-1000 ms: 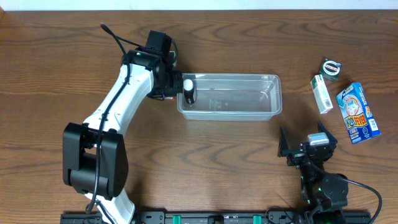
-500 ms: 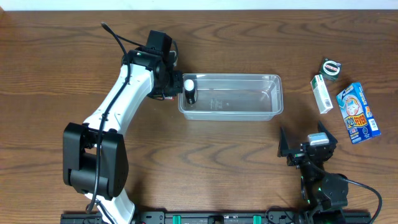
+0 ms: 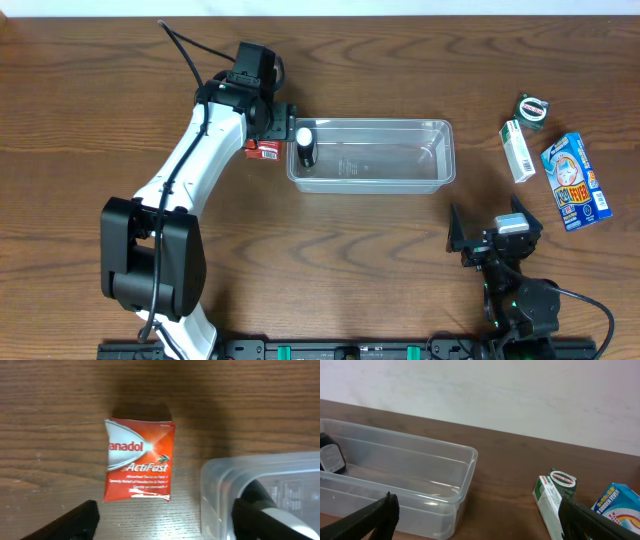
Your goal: Pack container
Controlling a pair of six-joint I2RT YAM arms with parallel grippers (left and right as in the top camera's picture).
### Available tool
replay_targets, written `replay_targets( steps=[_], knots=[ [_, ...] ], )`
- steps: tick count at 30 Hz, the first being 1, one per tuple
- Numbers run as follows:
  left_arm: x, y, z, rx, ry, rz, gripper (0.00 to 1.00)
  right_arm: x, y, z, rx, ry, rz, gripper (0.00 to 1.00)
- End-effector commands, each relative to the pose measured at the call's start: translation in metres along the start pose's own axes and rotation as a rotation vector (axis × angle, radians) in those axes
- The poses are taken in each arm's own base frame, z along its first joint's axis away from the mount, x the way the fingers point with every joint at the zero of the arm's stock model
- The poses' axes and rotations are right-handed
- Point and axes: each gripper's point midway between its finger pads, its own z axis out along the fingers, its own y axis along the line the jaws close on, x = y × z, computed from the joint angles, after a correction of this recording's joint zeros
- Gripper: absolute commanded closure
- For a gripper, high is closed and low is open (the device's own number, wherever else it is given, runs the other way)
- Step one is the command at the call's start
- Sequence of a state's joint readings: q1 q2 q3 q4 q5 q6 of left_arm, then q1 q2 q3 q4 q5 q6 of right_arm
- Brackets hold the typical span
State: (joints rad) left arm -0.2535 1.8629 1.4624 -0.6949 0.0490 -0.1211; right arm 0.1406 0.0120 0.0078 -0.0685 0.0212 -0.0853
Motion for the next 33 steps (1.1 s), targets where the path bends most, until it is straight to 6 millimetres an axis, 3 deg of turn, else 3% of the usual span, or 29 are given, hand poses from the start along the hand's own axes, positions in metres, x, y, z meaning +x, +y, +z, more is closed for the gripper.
replay_targets(
  steps=[1, 8, 19, 33],
  knots=[
    [-0.001, 0.022, 0.003, -0.082, 0.000, 0.024, 0.11, 0.001, -0.002, 0.000, 0.006, 0.001, -0.013, 0.01],
    [-0.009, 0.070, 0.000, -0.197, -0.034, -0.122, 0.01, 0.001, -0.002, 0.000, 0.006, 0.001, -0.013, 0.01],
    [-0.004, 0.129, -0.005, -0.250, -0.018, -0.248, 0.02, 0.001, -0.002, 0.000, 0.006, 0.001, -0.013, 0.01],
    [0.000, 0.134, -0.004, -0.255, -0.007, -0.258, 0.02, -0.004, -0.002, 0.000, 0.005, -0.020, 0.019, 0.01]
  ],
)
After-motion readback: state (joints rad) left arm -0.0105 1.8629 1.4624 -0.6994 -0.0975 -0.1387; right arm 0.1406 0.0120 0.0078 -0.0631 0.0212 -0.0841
